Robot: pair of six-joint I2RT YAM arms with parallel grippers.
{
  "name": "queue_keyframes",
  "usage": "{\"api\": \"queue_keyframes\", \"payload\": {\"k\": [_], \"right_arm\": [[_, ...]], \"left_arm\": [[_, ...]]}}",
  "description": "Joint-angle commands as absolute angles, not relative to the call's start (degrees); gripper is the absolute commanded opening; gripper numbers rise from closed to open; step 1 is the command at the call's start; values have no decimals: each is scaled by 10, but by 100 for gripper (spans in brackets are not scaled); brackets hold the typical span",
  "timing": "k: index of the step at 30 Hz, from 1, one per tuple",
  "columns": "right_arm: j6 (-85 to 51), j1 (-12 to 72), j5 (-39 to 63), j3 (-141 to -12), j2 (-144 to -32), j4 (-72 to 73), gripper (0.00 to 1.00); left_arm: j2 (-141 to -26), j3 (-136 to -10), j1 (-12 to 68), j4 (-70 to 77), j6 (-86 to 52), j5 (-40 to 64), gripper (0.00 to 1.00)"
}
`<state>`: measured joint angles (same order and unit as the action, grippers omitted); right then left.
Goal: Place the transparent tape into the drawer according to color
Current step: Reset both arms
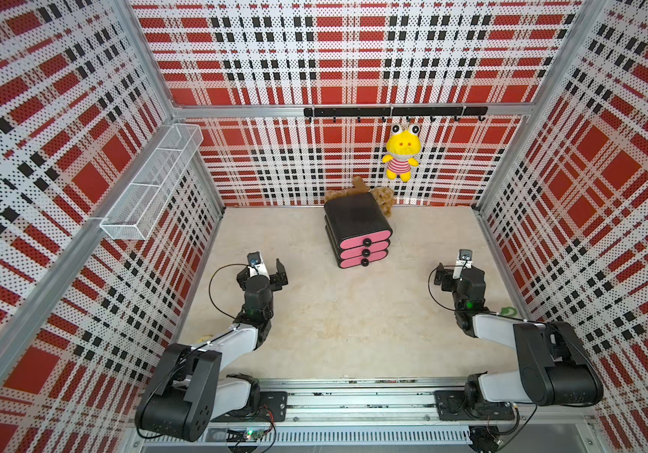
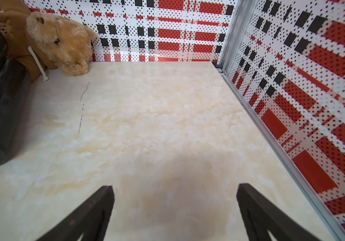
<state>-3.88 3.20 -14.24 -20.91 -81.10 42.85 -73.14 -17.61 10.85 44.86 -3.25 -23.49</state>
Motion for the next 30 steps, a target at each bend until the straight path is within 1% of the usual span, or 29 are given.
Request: {"api": "queue_keyframes", "payload": {"k": [1, 4, 7, 10, 13, 15, 17, 30], "right_arm": [[-43, 30, -126, -189, -836, 547, 100], [-28, 38, -122, -168, -884, 630, 100], [-28, 43, -129, -168, -884, 628, 100], [-29, 42, -127, -169, -883, 626, 100], [-28, 42, -126, -168, -883, 626, 100], [-28, 42, -126, -168, -884, 626, 100], [-28, 42, -126, -168, -883, 626, 100], [-30, 33, -101, -173, -883, 613, 100]], "left_arm": [[-745, -156, 91, 587, 13, -245, 97], [-778, -133, 81, 657, 20, -240, 97], [-816, -118, 62, 714, 9, -213, 98], [-860, -114, 58, 771, 18, -198, 98], [-882, -109, 44, 786, 3, -181, 98], [-904, -110, 41, 822, 0, -177, 98], [-898, -116, 36, 796, -4, -179, 99], [-901, -120, 36, 796, -6, -178, 99]]}}
